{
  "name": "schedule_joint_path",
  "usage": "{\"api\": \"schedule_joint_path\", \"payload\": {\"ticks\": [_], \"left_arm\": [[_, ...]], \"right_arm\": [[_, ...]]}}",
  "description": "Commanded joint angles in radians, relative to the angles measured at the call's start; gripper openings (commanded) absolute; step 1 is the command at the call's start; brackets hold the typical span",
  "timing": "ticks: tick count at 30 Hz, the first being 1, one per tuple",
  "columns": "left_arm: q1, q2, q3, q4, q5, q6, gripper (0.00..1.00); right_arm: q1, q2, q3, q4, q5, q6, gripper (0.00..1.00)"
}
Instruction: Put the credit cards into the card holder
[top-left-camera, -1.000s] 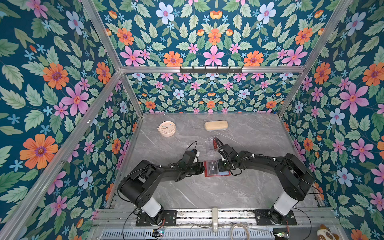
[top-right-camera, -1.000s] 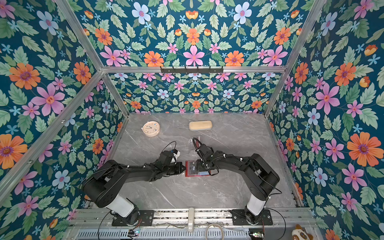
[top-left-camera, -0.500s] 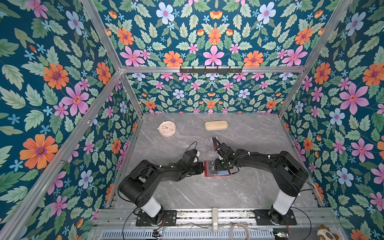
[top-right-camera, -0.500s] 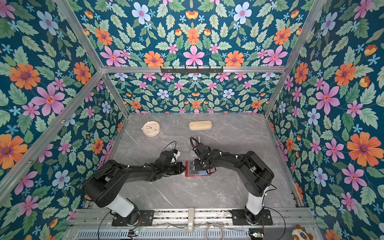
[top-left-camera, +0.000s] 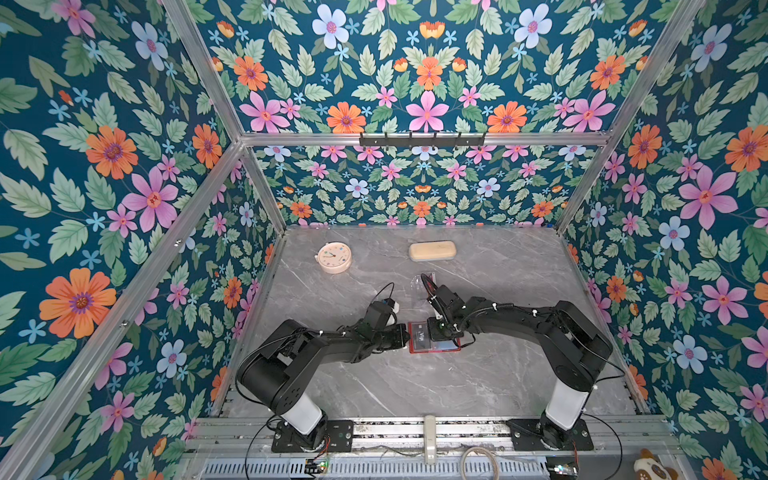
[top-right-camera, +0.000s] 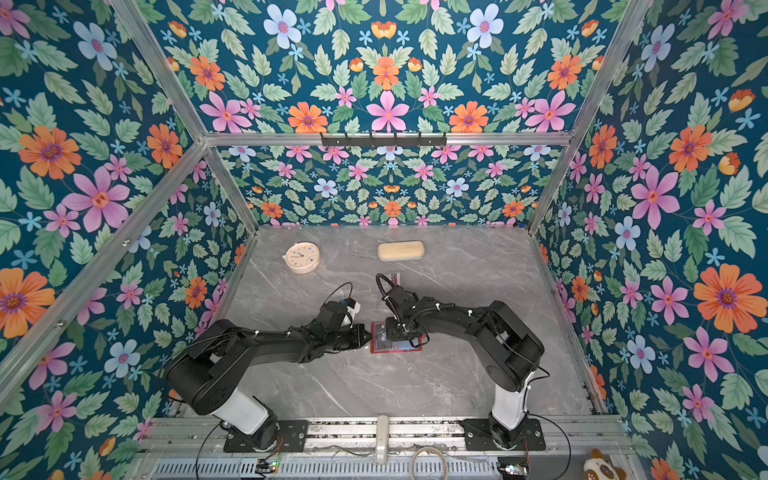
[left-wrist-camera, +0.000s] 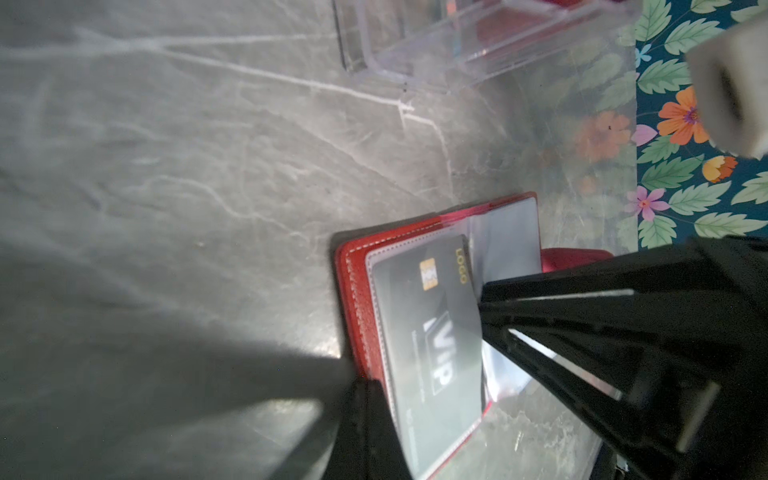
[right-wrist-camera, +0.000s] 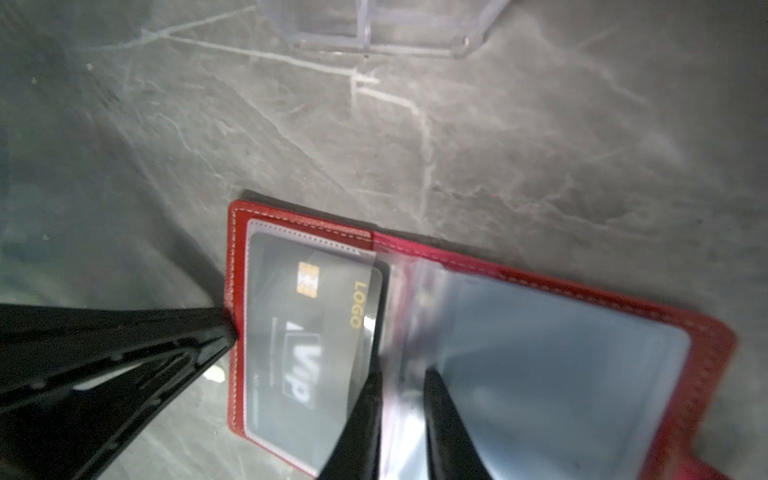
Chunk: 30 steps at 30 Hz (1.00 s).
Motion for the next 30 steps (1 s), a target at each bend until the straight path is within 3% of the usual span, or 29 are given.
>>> {"api": "schedule_joint_path", "payload": {"ticks": [1,15,25,30], "left_arm": [[0.0,0.001,-0.005,-0.09,-0.03,0.012,0.0],[0.001,-0.013,0.041,-0.144,-0.036,0.042,0.0],[0.0,-0.082,0.106,-0.254,-0.083,0.104,0.42],[-0.009,-0.107,0.135,-0.235,-0.027,0.132,0.46]], "right_arm": [[0.004,0.009,-0.013,-0.056,0.014,0.002,0.23],[-0.017,-0.182,-0.104,-0.021,0.071,0.053,0.23],[-0.068,-0.216,-0.184,-0.022,0.059,0.075,0.18],[-0.068,-0.222,-0.219,-0.001,0.047,0.086,0.16]]}}
